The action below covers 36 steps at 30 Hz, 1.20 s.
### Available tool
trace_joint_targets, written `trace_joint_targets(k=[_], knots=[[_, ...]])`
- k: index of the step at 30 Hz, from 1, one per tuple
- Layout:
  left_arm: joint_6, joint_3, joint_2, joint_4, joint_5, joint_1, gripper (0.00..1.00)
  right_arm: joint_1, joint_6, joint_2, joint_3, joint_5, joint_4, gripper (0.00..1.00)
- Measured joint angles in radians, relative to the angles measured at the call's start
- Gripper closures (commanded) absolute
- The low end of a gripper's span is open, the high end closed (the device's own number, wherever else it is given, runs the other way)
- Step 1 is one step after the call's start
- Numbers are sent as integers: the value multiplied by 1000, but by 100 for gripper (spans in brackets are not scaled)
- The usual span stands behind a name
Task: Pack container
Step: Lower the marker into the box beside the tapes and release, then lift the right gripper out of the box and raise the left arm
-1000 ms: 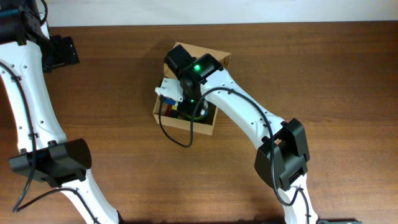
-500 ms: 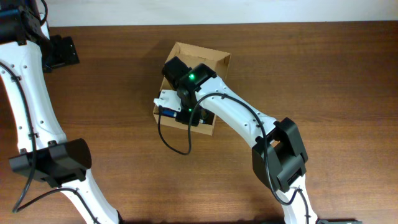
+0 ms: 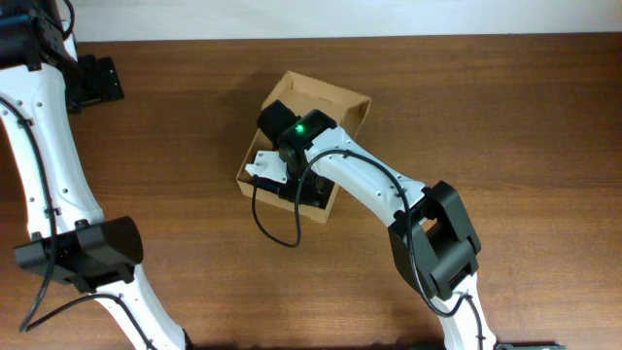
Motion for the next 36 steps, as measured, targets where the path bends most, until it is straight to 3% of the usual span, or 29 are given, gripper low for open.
trace_joint_targets(k=[13,25,32,36], knots=[[0,0,0,0,0,0,1,-13,2,0,6,0,2,59],[0,0,0,0,0,0,1,-22,72,-25,241,13,-12,57],[0,0,0,0,0,0,1,-42,212,-153,353,68,-17,93],[0,0,0,0,0,0,1,-90,293,-234,406,142,-29,96]])
